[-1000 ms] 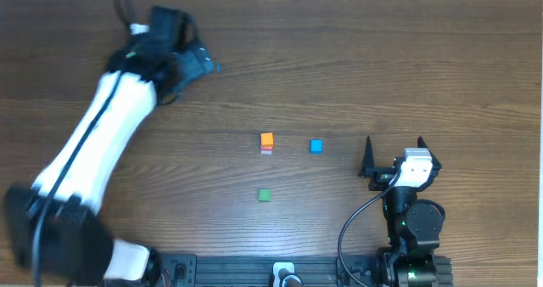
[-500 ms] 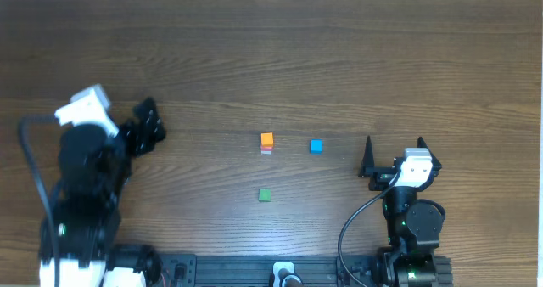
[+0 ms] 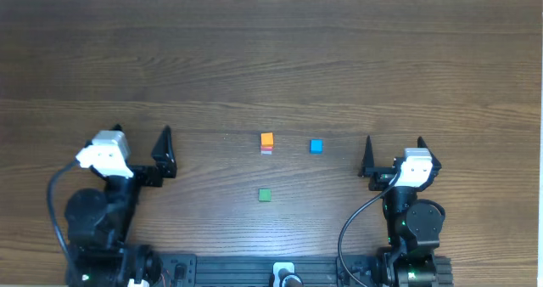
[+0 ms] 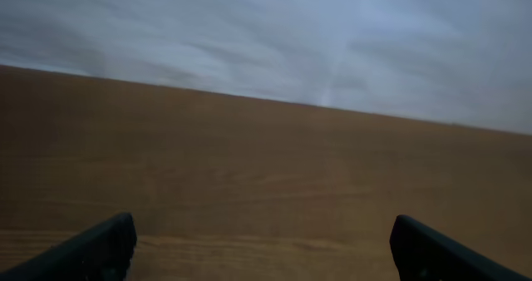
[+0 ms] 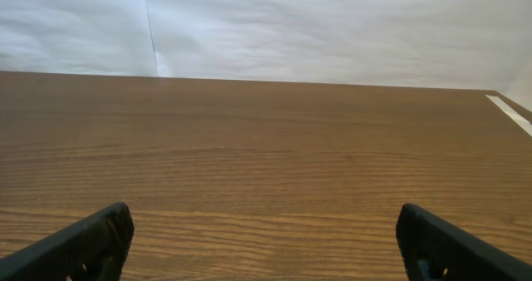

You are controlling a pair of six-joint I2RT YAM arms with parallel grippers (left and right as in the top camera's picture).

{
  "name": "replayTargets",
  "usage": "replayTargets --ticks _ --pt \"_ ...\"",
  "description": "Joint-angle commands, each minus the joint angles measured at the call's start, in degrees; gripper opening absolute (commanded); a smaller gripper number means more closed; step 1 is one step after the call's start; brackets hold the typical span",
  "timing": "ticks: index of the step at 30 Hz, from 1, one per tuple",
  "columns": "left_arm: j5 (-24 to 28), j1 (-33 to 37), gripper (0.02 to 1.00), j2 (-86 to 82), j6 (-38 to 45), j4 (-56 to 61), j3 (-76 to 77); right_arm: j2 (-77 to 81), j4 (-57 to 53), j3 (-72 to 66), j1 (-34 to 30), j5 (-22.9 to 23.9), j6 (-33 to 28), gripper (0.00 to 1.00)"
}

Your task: Stack Cubes

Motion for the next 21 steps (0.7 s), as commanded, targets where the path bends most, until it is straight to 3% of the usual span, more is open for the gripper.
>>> replayTargets --ticks 1,21 --pt "5.1 0.5 0.991 -5.4 4.1 3.0 -6.6 -0.4 -0.1 -0.4 0.3 -0.5 -0.2 0.991" --pt "6.3 0.6 0.998 -12.6 4.2 9.5 -17.0 -0.4 -0.1 -0.4 0.3 -0.5 -0.2 0.993"
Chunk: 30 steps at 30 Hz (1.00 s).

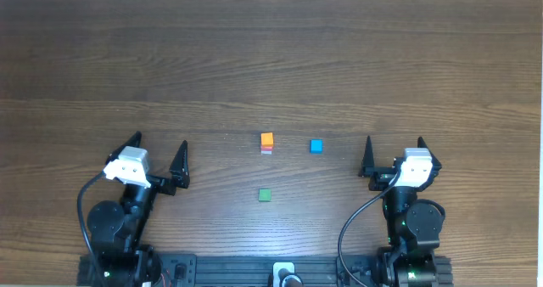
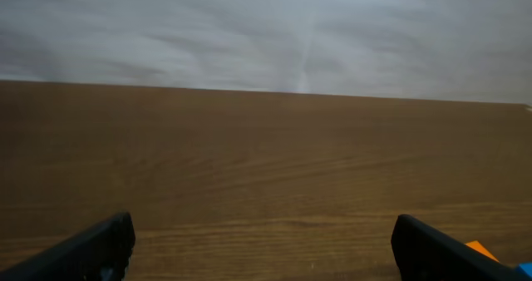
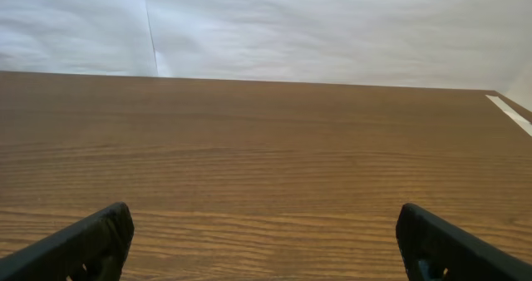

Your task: Stack Cubes

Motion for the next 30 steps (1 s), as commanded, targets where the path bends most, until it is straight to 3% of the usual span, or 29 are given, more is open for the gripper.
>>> replayTargets --ticks 1,24,28,30 --pt "0.7 0.3 0.998 -0.9 1.0 0.6 -0.6 -0.4 -0.1 -0.4 0.3 -0.5 -0.3 0.991" --pt "0.7 0.3 0.998 -0.8 1.0 2.1 -1.3 -0.4 0.0 -0.4 0.3 -0.5 -0.2 0.991" --pt "0.7 0.3 0.998 -0.8 1.0 2.1 -1.3 -0.4 1.9 -0.3 0.3 -1.3 6.1 0.991" --pt "0.7 0.3 0.998 -0.8 1.0 2.1 -1.3 -0.4 0.7 0.0 0.3 -4.5 7.8 0.991"
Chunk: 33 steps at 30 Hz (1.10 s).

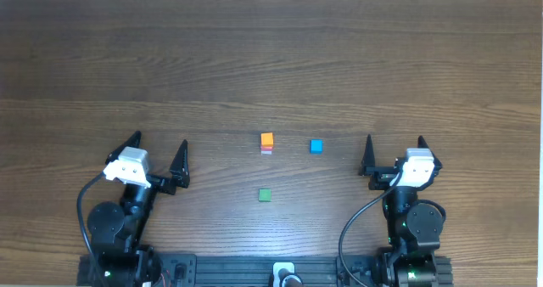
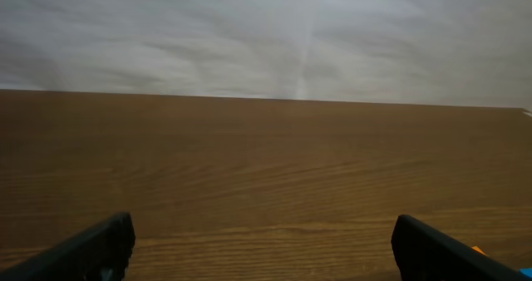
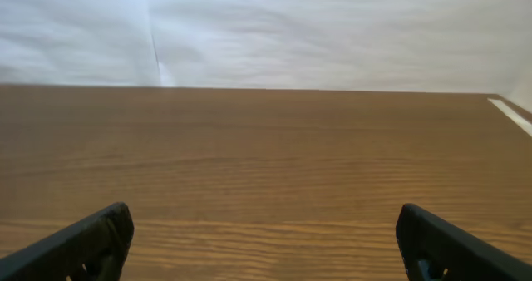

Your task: Stack Cubes

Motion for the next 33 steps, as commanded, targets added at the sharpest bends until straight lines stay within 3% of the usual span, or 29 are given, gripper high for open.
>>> replayTargets --ticks 1,4,8,16,20,29,33 --pt "0.5 0.3 0.998 -0.6 0.9 0.4 -0.7 -0.4 -2.3 0.8 0.3 -6.4 5.9 0.989" --pt "0.5 0.3 0.998 -0.6 0.9 0.4 -0.7 -0.4 -11.3 5.6 0.3 -10.2 10.0 0.993" --pt "0.5 0.3 0.998 -0.6 0.9 0.4 -0.7 0.2 -25.1 13.7 0.3 -10.0 12.7 0.991" --pt "0.5 0.3 1.0 -0.6 0.9 0.4 -0.7 7.1 -42.0 29.6 0.3 -11.2 19.9 0.991" --pt "0.5 0.3 0.998 -0.6 0.9 0.4 -0.7 14.1 -50.0 36.2 0.3 -12.1 20.4 0.993" --pt "0.5 0.3 0.998 -0.6 0.9 0.4 -0.7 33.1 -56.5 40.8 0.5 -19.6 20.9 0.991" --pt "0.5 0.3 1.0 -0.6 0.9 0.4 -0.7 39.5 -56.3 42.0 3.4 -21.6 20.9 0.991"
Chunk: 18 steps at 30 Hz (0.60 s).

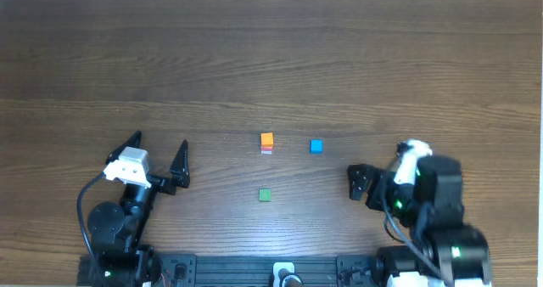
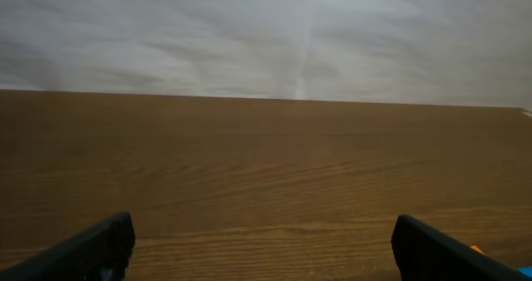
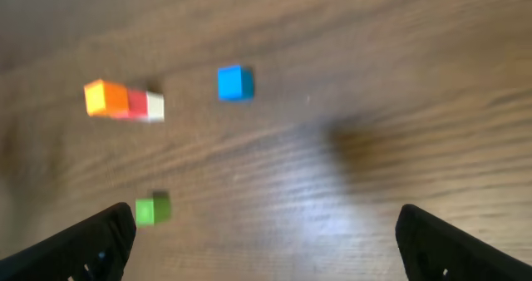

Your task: Stack Cubes

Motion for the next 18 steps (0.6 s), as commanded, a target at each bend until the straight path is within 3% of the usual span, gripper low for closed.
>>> replayTargets --ticks 1,3,10,18 --pt "0.4 0.3 0.998 -0.5 0.9 0.3 -0.6 6.2 0.3 2.8 4.3 -3.7 1.0 0.991" --pt "0.3 0.3 0.998 -0.5 0.9 0.3 -0.6 9.1 1.1 3.8 7.7 -3.1 2.2 0.991" --pt "0.3 0.3 0.998 -0.5 0.9 0.3 -0.6 19.2 3.1 8.4 24.7 6.8 13.2 0.991" --pt "0.4 0.3 1.0 -0.5 0.9 0.3 -0.6 30.6 8.4 10.7 40.3 8.5 28.1 0.993"
